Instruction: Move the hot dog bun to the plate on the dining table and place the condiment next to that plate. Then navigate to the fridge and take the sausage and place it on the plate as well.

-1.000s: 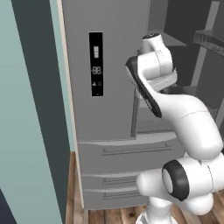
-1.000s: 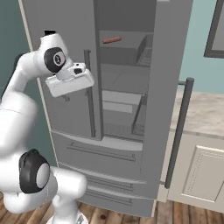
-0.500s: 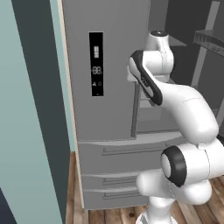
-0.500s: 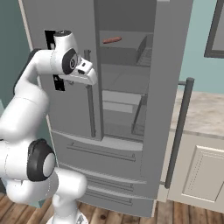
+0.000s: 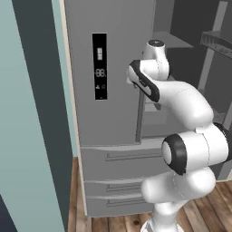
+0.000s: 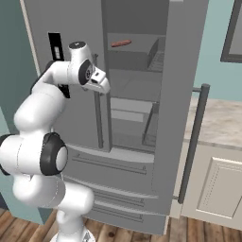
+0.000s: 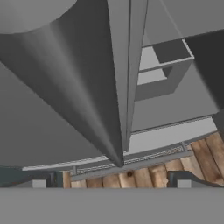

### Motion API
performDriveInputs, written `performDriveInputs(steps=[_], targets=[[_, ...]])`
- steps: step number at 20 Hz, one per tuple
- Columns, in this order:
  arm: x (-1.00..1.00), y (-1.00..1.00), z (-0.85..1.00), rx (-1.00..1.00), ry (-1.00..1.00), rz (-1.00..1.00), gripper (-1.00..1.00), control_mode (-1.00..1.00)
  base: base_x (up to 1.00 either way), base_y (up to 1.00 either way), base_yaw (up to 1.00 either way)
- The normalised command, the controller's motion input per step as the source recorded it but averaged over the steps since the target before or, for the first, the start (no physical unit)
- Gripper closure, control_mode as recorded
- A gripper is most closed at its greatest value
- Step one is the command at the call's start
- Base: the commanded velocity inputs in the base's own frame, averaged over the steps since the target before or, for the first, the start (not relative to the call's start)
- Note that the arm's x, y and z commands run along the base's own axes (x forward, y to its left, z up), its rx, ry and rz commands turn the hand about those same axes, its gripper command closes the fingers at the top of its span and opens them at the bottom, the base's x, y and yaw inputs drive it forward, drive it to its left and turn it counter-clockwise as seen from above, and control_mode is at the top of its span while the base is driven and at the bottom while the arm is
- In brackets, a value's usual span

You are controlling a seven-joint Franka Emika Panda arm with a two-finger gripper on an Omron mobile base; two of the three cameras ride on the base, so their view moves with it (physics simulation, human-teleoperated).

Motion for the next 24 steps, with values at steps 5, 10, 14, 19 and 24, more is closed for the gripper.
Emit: performDriveInputs(steps=[5, 10, 14, 19, 24], targets=[[0.49, 0.0, -0.29, 0.0, -0.07, 0.0, -1.0, -1.0, 0.0, 0.0, 0.0], [0.42, -0.02, -0.21, 0.0, -0.12, 0.0, -1.0, -1.0, 0.0, 0.0, 0.0], [0.35, 0.0, -0.28, 0.0, -0.2, 0.02, -1.0, -1.0, 0.0, 0.0, 0.0], [0.14, -0.07, -0.25, 0.02, -0.32, 0.12, -1.0, -1.0, 0.0, 0.0, 0.0], [0.04, -0.04, -0.18, 0.0, -0.28, 0.1, -1.0, -1.0, 0.0, 0.0, 0.0]])
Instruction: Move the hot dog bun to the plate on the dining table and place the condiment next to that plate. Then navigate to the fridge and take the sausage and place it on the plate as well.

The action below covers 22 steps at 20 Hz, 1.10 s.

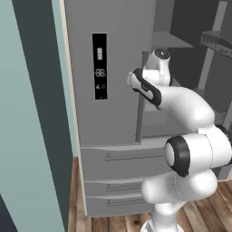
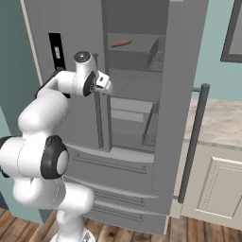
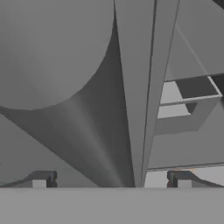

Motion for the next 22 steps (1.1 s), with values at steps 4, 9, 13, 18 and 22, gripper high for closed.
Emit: performDriveInputs(steps=[4, 9, 13, 18, 22], targets=[[0.66, 0.0, -0.32, 0.0, -0.1, 0.0, -1.0, -1.0, 0.0, 0.0, 0.0], [0.79, 0.02, -0.3, 0.0, -0.07, 0.0, -1.0, -1.0, 0.0, 0.0, 0.0], [0.63, 0.11, -0.28, 0.0, -0.03, 0.0, 1.0, -1.0, 0.0, 0.0, 0.0], [0.13, 0.29, -0.09, 0.0, 0.0, 0.0, 1.0, -1.0, 0.0, 0.0, 0.0], [-0.63, 0.56, 0.03, 0.0, 0.04, 0.0, 1.0, -1.0, 0.0, 0.0, 0.0]])
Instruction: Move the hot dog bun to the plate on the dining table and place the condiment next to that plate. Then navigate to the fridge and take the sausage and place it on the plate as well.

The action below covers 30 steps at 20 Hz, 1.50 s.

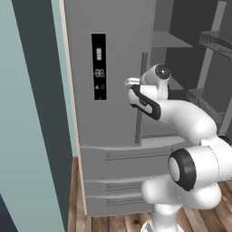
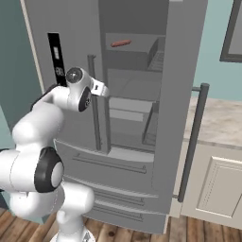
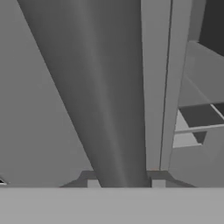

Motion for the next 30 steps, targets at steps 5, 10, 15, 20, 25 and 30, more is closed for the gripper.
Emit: performDriveInputs(steps=[5, 10, 15, 20, 25, 30], targets=[[-1.0, 0.65, 0.14, 0.0, 0.08, 0.0, 1.0, -1.0, 0.0, 0.0, 0.0], [-1.0, 0.75, 0.25, 0.0, 0.12, 0.0, 1.0, -1.0, 0.0, 0.0, 0.0], [-1.0, 0.61, 0.3, 0.0, 0.14, 0.0, -1.0, -1.0, 0.0, 0.0, 0.0], [-1.0, -0.28, 0.5, 0.1, 0.01, 0.0, -1.0, -1.0, 0.0, 0.0, 0.0], [-0.73, -0.88, 0.49, 0.16, 0.03, 0.0, -1.0, -1.0, 0.0, 0.0, 0.0], [0.1, -1.0, 0.38, 0.19, 0.02, -0.09, -1.0, -1.0, 0.0, 0.0, 0.0]])
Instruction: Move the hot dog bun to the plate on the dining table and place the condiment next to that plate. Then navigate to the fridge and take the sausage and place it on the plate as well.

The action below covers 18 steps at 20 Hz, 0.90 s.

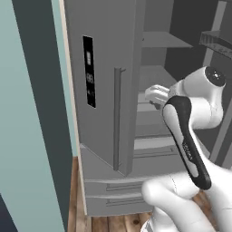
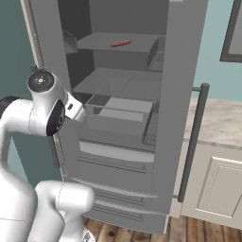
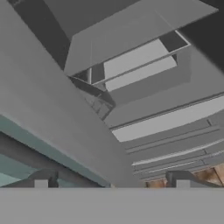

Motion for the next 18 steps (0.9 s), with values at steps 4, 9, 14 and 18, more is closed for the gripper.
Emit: performDriveInputs(steps=[4, 9, 14, 18], targets=[[0.82, -0.77, 0.09, 0.15, 0.05, -0.2, -1.0, -1.0, 0.0, 0.0, 0.0], [0.99, -0.13, -0.05, 0.13, 0.0, -0.12, -1.0, -1.0, 0.0, 0.0, 0.0], [1.0, 0.18, -0.1, 0.1, 0.0, -0.04, -1.0, -1.0, 0.0, 0.0, 0.0], [0.81, 0.33, -0.06, 0.05, 0.0, 0.0, -1.0, -1.0, 0.0, 0.0, 0.0]])
